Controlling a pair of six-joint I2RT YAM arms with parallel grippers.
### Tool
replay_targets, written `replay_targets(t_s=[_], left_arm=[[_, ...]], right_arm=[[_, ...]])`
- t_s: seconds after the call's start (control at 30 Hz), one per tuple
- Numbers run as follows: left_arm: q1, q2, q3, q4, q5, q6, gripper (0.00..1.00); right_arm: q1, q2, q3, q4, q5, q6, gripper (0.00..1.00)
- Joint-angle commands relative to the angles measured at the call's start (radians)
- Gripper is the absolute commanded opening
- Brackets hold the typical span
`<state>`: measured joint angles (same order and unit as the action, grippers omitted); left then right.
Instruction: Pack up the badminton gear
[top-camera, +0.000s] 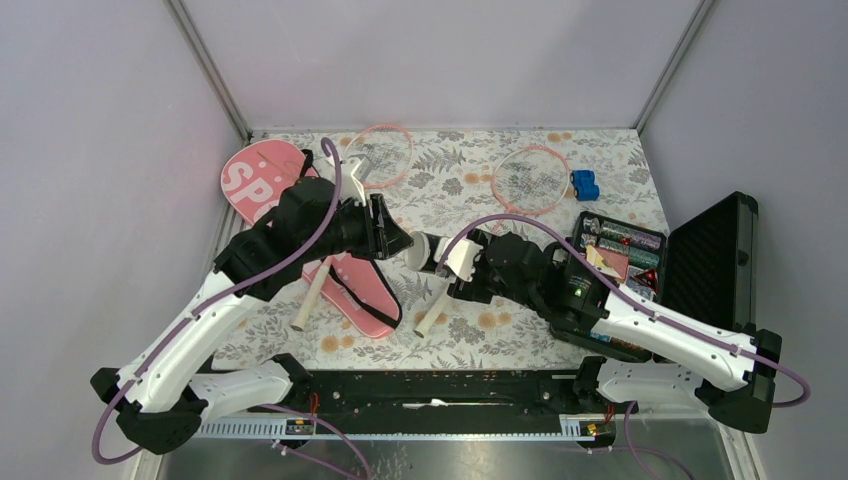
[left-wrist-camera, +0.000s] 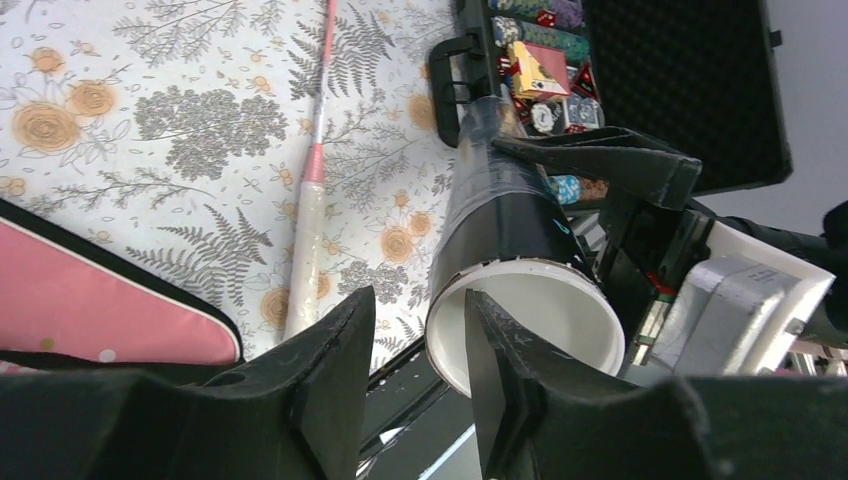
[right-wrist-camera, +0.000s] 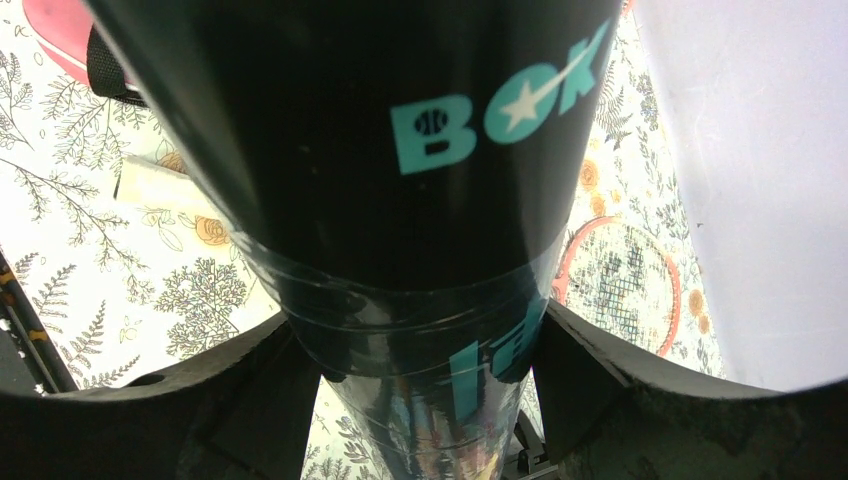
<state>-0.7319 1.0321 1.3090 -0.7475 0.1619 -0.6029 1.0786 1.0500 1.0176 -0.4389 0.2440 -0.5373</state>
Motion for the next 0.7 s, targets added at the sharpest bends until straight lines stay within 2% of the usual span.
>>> replay_targets(t_s=[0.0, 0.27, 0.43, 0.67], left_arm=[[-0.021, 0.038, 0.029, -0.022, -0.096, 0.015, 0.42], [-0.03, 0.078, 0.063, -0.069, -0.128, -0.011, 0.43], [-0.033, 0.034, 0.062, -0.056, -0.059, -0.041, 0.49], [-0.037, -0.014, 0.009, -0.035, 0.032, -0.059, 0.51]], right_arm=[[0.011, -0.011, 0.044, 0.155, -0.075, -0.03, 0.28], [0.011, 0.037, 0.082, 0.147, -0.075, -0.06, 0.27], [0.011, 0.05, 0.08, 0.139, -0.104, -0.049, 0.27], [0.011, 0.058, 0.078, 0.152, -0.094, -0.027, 0.27]])
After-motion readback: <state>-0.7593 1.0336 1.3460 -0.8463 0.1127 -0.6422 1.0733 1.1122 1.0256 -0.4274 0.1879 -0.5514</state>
